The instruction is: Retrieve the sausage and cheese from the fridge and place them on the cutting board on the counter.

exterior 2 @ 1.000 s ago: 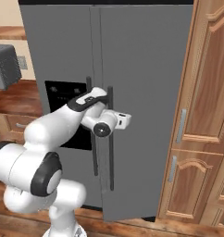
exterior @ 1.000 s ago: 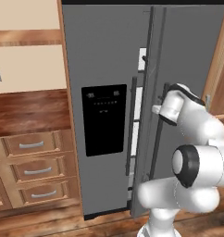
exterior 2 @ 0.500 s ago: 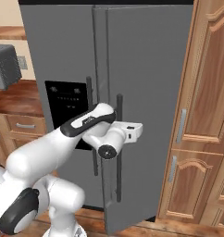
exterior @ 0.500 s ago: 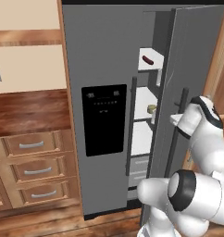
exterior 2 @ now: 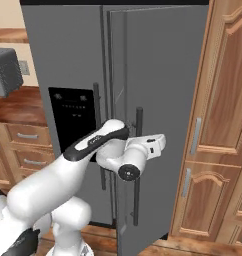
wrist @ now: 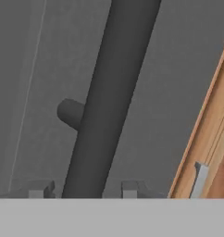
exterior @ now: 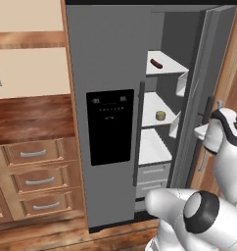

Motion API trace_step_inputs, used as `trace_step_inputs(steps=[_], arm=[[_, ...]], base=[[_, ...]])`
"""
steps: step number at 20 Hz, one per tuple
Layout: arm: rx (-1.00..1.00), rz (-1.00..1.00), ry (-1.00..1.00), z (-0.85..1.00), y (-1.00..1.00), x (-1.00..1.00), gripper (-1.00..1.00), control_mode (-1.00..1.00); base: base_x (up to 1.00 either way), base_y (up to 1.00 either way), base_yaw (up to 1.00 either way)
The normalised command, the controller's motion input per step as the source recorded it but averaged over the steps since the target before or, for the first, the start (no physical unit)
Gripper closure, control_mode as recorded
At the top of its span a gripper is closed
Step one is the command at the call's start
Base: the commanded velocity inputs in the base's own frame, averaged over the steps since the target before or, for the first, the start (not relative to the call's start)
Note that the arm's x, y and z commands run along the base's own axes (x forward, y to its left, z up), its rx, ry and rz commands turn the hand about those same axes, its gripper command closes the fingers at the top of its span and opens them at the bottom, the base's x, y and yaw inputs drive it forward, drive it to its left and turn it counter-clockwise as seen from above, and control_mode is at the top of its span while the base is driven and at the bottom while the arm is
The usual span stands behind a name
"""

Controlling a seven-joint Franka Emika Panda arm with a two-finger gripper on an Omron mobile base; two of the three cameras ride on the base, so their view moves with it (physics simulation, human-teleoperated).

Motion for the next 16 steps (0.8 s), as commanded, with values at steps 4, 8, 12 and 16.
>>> trace_step_inputs(steps=[4,8,12,16], arm=[[-0.14,0.00,0.02,0.69,0.00,-0.32,-1.00,-1.00],[-0.15,0.03,0.00,0.66,-0.22,-0.83,-1.00,-1.00],[-0.16,0.08,0.00,0.40,-0.15,-1.00,-1.00,-1.00],[-0.15,0.04,0.19,0.81,0.00,-1.00,-1.00,-1.00]], base=[[0.00,0.00,0.00],[0.00,0.00,0.00],[0.00,0.00,0.00],[0.00,0.00,0.00]])
